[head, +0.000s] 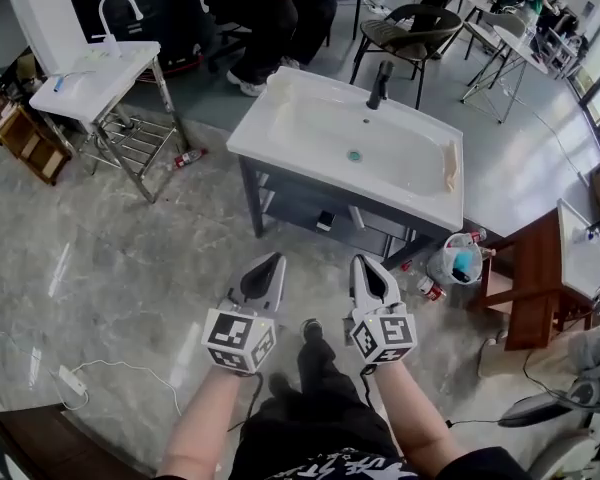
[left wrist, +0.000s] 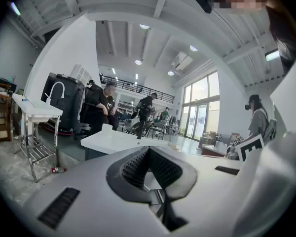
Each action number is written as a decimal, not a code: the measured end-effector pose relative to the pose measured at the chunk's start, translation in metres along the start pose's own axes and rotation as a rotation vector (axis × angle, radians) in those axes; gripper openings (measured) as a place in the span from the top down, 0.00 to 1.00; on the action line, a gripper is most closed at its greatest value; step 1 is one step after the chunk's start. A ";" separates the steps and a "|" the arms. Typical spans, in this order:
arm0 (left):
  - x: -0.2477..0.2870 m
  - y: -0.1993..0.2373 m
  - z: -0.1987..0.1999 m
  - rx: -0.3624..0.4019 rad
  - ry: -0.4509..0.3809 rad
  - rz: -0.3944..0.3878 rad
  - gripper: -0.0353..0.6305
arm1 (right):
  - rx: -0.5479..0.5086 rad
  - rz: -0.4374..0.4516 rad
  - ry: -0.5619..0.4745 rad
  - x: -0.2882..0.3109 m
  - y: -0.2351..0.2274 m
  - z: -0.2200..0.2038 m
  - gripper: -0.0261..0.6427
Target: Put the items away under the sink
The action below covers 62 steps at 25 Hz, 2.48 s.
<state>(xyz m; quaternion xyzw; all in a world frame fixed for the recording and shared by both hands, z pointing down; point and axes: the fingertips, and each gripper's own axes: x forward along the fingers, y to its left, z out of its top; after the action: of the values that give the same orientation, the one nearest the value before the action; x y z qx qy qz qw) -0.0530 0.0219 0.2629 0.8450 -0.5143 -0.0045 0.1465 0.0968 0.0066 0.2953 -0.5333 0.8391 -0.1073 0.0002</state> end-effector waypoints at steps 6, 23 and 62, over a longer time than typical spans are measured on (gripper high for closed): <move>0.001 -0.022 0.018 0.029 -0.022 -0.018 0.93 | -0.004 -0.071 -0.041 -0.025 -0.038 0.030 0.96; 0.200 -0.061 0.043 0.110 0.051 -0.091 0.93 | 0.028 -0.287 -0.014 0.055 -0.262 0.076 0.96; 0.262 -0.024 -0.009 0.033 0.156 0.037 0.93 | 0.125 -0.368 0.287 0.139 -0.353 0.046 0.95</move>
<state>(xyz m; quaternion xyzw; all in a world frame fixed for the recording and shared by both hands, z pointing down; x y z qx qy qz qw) 0.0920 -0.1938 0.3025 0.8353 -0.5171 0.0724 0.1720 0.3582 -0.2706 0.3301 -0.6555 0.7108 -0.2321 -0.1055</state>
